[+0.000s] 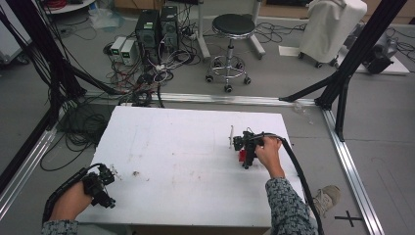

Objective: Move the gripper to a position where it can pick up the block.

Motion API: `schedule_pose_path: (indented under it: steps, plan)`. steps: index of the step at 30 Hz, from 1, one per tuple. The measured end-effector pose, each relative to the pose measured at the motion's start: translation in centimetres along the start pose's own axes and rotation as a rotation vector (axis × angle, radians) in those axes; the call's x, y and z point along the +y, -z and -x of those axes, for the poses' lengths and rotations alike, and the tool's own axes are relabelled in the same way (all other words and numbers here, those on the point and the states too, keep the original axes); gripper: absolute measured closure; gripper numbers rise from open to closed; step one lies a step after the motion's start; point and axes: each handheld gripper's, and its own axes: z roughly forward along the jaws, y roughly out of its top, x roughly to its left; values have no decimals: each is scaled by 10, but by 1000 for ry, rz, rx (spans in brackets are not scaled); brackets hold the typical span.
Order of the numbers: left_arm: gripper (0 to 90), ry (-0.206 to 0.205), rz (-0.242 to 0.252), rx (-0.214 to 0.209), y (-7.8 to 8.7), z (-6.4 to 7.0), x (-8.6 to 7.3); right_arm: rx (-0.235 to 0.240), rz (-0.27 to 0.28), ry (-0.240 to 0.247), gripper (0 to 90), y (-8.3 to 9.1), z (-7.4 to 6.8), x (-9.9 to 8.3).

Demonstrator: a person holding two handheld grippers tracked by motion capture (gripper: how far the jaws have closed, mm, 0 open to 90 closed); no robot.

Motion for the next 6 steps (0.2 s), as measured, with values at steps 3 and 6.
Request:
schedule_pose_path:
  steps: [3, 6]
  plan:
    - [214, 1, 2, -1, 0, 0, 0, 2, 5, -3, 29, 1, 0, -1]
    - [214, 0, 4, 0, 0, 0, 1, -3, 5, -1, 29, 1, 0, -1]
